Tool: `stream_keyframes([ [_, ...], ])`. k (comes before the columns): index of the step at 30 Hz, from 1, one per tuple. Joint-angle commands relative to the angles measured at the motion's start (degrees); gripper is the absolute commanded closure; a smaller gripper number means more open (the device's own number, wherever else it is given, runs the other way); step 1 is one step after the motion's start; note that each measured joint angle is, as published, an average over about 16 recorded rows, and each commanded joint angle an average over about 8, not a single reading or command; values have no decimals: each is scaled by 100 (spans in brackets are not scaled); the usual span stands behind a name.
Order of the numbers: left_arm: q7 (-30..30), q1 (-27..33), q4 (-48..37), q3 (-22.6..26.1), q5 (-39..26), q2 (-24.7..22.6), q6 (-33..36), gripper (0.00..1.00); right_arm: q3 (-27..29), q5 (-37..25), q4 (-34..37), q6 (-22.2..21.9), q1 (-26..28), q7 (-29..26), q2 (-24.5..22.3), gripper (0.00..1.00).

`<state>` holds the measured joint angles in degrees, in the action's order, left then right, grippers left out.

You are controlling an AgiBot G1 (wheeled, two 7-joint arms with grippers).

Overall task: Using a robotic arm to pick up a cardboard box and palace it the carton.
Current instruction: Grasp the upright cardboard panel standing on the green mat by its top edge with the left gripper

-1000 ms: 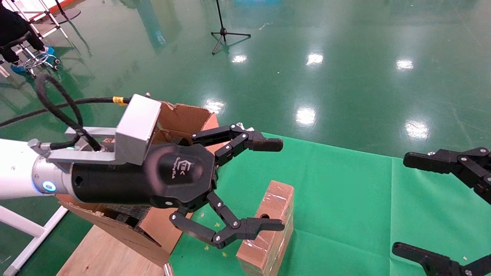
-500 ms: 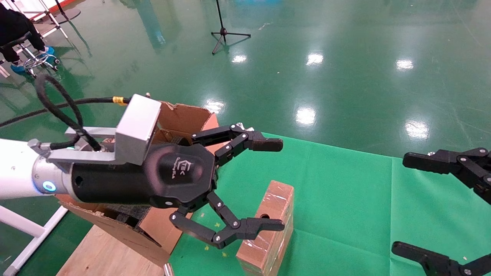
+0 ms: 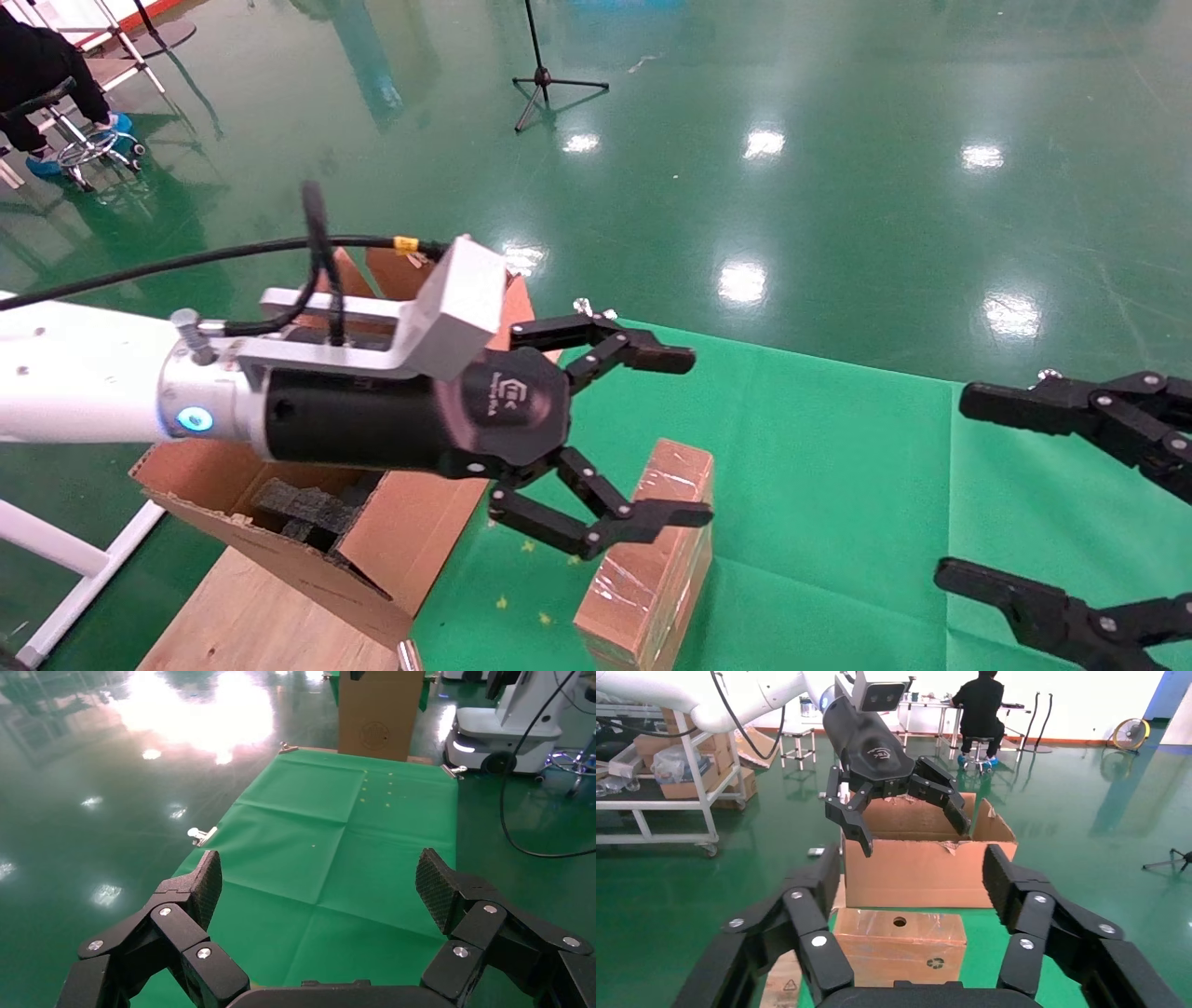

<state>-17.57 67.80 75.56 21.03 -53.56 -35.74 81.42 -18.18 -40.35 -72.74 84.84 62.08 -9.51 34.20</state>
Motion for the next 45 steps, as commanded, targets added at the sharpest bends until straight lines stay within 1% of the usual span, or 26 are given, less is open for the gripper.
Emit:
stream_keyframes([
  [1,-85,58,6,47,-65,-49,-39,0,0,0,0,0,0,0,0,100],
  [5,-58,97,20,62,-118,-44,-31,0,1,0,1,-1,0,1,0,100],
  [7,-47,147,49,89,-254,10,-20,0,0,0,1,-1,0,1,0,100],
  [10,-187,338,119,209,-676,78,-52,0,0,0,2,-1,0,1,0,100],
  [13,-574,681,188,428,-1274,60,-83,0,0,0,3,-1,0,2,0,100],
  [16,-1161,1108,214,680,-1769,-113,-35,0,-1,0,3,-1,0,2,0,100],
  [22,-2439,1834,190,1173,-2323,-569,357,0,-2,1,3,-1,1,2,-1,100],
  [30,-4359,2799,173,2082,-3416,-1172,792,0,-3,2,3,-1,1,3,-1,100],
  [35,-5370,3293,170,2688,-3731,-1471,865,0,-4,2,3,-1,1,3,-1,100],
  [42,-6768,3790,181,3658,-4177,-1902,849,0,-5,3,3,-2,2,4,-2,100],
  [45,-7342,3935,190,3984,-4345,-2109,786,0,-5,3,3,-2,2,4,-2,100],
])
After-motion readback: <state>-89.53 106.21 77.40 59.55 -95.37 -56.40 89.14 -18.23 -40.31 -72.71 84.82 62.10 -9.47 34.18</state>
